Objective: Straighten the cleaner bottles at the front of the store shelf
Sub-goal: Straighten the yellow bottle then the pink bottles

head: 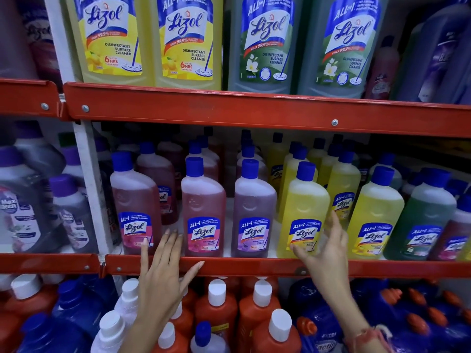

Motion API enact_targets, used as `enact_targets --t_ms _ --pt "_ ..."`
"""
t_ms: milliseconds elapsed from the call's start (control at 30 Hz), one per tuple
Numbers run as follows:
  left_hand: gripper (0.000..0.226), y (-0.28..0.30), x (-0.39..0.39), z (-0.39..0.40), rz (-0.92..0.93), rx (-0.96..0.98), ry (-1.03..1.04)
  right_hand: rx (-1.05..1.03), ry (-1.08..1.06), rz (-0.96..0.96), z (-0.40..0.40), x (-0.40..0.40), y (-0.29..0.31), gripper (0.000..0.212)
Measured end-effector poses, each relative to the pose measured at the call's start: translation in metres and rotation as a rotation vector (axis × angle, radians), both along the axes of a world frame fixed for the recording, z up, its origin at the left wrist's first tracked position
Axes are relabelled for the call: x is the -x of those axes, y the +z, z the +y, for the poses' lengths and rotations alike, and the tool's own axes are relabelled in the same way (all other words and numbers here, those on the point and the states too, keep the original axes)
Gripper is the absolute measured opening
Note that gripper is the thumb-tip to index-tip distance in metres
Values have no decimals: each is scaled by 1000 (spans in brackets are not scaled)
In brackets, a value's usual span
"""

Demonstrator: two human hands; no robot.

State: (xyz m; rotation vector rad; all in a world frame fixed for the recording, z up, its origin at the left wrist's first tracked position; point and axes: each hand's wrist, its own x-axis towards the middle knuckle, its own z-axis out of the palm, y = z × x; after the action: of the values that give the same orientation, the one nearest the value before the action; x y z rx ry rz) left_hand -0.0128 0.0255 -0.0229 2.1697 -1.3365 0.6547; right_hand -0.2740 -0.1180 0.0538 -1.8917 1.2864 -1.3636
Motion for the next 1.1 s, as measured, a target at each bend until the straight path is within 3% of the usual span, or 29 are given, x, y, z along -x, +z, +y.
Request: enact_targets --t_ms 100,200,300,400,533,800,1100 --pt "82 5 10 3 188 102 -81 204 -8 -162 37 -28 -4 80" --pt "84 15 22 8 449 217 -197 84 337 -221 57 -56 -5 63" --pt "82 24 27 10 739 329 -309 -135 608 -77 69 -82 -8 75" --pt "77 34 29 10 936 436 -397 -224 657 21 76 -101 -9 88" --pt "82 45 32 11 939 390 -419 -331 669 30 76 -110 -6 92" --pt "76 43 25 16 978 367 -412 -358 695 63 76 -114 -8 98" --pt "97 46 22 19 953 329 -387 -355 707 114 76 -114 -9 90"
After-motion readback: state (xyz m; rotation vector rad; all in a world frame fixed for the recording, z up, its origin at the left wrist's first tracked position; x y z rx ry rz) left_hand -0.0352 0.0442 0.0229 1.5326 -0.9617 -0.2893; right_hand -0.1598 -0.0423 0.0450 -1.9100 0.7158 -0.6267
